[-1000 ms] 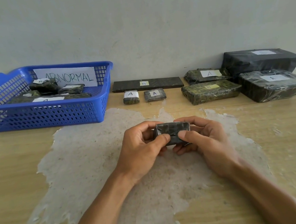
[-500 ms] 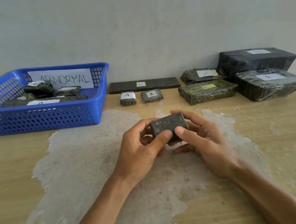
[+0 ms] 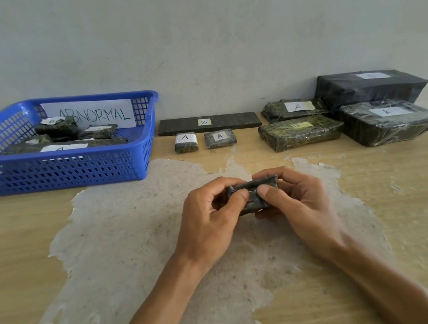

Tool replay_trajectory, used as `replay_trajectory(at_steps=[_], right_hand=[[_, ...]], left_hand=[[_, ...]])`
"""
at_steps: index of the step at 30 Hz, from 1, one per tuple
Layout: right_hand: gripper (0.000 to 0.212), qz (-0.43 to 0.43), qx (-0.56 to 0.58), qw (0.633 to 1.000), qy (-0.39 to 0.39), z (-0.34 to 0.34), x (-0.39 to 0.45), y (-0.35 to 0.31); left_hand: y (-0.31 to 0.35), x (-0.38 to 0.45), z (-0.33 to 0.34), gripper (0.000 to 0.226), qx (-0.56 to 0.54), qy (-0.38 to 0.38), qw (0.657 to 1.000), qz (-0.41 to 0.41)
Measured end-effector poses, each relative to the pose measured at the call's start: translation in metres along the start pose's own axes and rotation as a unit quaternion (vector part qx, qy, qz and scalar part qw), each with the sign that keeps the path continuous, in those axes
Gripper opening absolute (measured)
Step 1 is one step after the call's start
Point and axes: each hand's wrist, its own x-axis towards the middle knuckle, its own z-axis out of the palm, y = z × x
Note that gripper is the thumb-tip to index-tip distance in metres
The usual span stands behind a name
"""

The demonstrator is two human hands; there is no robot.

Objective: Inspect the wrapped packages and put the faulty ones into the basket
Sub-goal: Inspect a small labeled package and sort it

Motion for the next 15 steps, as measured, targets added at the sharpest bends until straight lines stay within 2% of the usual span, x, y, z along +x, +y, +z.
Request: replay_trajectory(at_steps=[7, 12, 15], right_hand=[[0.022, -0.004, -0.01, 1.0, 0.004, -0.0004, -0.0001, 0.001], [0.022, 0.009, 0.001, 1.0, 0.023, -0.0025, 0.0017, 0.0013], [0.021, 0.023, -0.002, 1.0, 0.019, -0.0024, 0.0016, 0.0018]], left_hand=[[-0.0012, 0.0002, -0.0007, 0.016, -0.005, 0.001, 1.0, -0.004], [-0.0022, 0.0002, -0.0011, 0.016, -0.002, -0.047, 0.999, -0.021], [-0.0028, 0.0014, -0.0012, 0.016, -0.005, -0.035, 0.999, -0.03]])
